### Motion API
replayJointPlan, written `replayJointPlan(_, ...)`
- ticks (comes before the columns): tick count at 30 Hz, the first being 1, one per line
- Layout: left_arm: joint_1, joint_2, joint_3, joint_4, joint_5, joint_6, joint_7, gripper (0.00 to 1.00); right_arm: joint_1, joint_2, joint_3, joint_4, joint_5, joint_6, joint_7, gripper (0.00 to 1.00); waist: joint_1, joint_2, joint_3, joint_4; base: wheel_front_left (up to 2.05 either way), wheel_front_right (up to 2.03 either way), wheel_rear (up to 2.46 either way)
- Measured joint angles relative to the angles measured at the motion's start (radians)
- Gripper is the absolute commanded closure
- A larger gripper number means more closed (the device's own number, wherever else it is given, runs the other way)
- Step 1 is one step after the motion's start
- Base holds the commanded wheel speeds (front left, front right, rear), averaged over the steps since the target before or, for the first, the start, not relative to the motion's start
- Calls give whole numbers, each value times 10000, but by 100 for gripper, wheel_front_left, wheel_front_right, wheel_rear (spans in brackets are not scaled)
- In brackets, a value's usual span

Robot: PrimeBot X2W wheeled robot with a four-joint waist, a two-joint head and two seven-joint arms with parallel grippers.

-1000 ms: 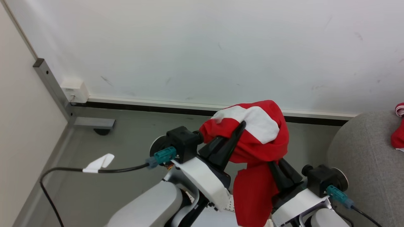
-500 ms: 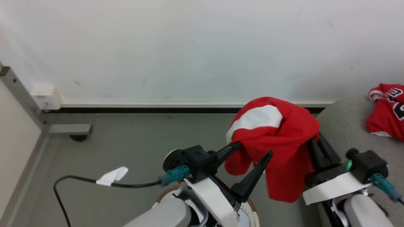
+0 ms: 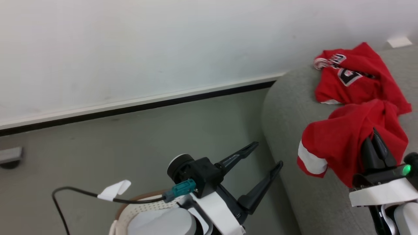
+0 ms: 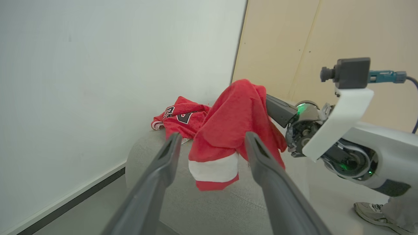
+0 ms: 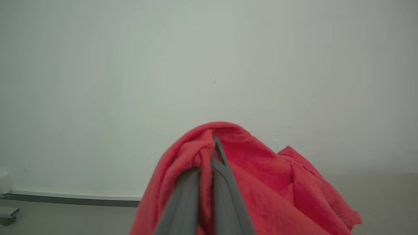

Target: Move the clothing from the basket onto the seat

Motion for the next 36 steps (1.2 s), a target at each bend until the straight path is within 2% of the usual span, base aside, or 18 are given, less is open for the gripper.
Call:
replayJointPlan(9, -261, 90, -61, 403, 320, 19, -113, 0, 557, 190, -424, -564, 29, 0, 0, 100, -1, 0, 514, -1514, 0, 0, 0)
replayJointPlan(15, -417, 73, -79, 564, 408, 15, -125, 0, 681, 316, -568, -736, 33, 0, 0, 100, -1, 0, 783, -2049, 0, 0, 0)
replayJointPlan(24, -624, -19, -111, 631, 412, 4, -184, 0, 643, 161, -974, -786, 125, 0, 0, 100, -1, 0, 978, -1929, 0, 0, 0)
replayJointPlan(32, -1050, 100, -111, 531, 591, 17, 71, 0, -707, -796, -1620, -286, 391, 0, 182, 100, -1, 0, 1762, -1573, 0, 0, 0)
replayJointPlan(36, -1363, 188, -102, 437, 683, 13, 255, 0, -1676, -1407, -2059, 148, 940, 0, 286, 100, -1, 0, 2357, -1335, 0, 0, 0)
